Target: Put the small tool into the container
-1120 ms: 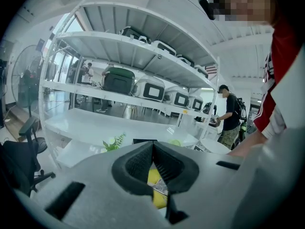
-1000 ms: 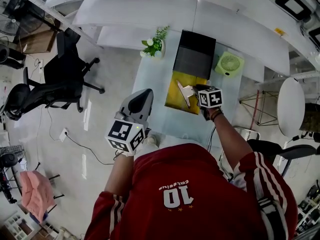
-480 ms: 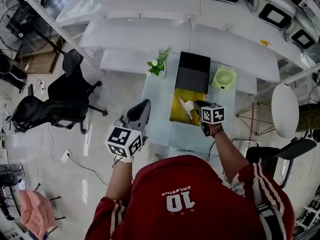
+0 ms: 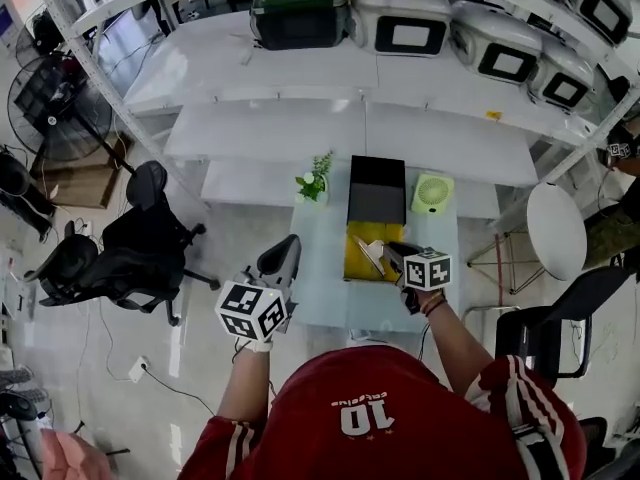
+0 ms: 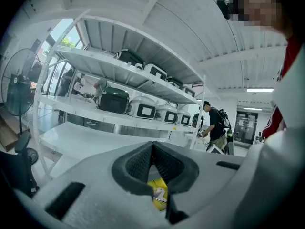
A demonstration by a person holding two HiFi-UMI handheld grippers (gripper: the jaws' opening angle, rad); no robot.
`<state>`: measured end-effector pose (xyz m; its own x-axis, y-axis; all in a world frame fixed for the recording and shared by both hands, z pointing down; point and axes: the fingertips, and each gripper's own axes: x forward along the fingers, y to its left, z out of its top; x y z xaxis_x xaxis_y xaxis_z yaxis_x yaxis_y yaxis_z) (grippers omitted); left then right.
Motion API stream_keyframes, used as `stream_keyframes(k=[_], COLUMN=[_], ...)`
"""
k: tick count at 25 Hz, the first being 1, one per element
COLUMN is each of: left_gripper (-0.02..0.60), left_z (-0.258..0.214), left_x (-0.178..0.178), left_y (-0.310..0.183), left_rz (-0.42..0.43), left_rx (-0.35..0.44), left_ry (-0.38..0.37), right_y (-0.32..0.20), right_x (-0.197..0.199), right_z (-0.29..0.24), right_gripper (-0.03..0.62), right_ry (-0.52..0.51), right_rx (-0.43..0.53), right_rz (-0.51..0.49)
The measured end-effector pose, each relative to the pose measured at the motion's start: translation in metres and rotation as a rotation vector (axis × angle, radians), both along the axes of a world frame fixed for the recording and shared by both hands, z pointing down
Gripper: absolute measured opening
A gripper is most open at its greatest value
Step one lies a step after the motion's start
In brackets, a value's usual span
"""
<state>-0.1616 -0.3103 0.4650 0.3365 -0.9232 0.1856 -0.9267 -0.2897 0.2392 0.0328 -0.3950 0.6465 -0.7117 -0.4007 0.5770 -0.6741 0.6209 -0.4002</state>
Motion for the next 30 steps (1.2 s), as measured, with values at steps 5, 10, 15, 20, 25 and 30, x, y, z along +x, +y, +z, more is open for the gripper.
stream_keyframes(k=[5,10,15,20,25,30], left_gripper=[0.000,0.000,0.000,0.000,0.000,0.000], left_z=[-0.020,-0.039,-0.058,-0.086,-0.118,-0.137], left_x=[0.005,0.012,0.020,0.025,0.023,0.021], left_y=[0.009,0.024,0.048,0.075,0.096,0.116], left_rz=[0.045,0.099,0.146,0.195,0.223,0.238], left_rx=[0.039,0.077,0.129,0.184,0.257,0.305], left_ry=[0.018,0.009,-0.093,-0.028,0.018,-0.088], right_y=[0.023,0.050,0.078,0.113,0.140,0.164], right_x=[-0.001,0.006,0.012,0.006,0.002,-0.004], right_z=[-0.041,-0.087,-0.142,-0.198,-0.241,-0.275], right_gripper=[0.057,0.057,0.057,0.057,0.057,0.057], right_ry=[-0.044,-0.032,-0.043,-0.073,-0.106,-0.121], right_rx=[0.063,0.158,0.269,0.377,0.467,0.536], right_rz=[0.021,0.022,0.037,0.030,0.044,0.050])
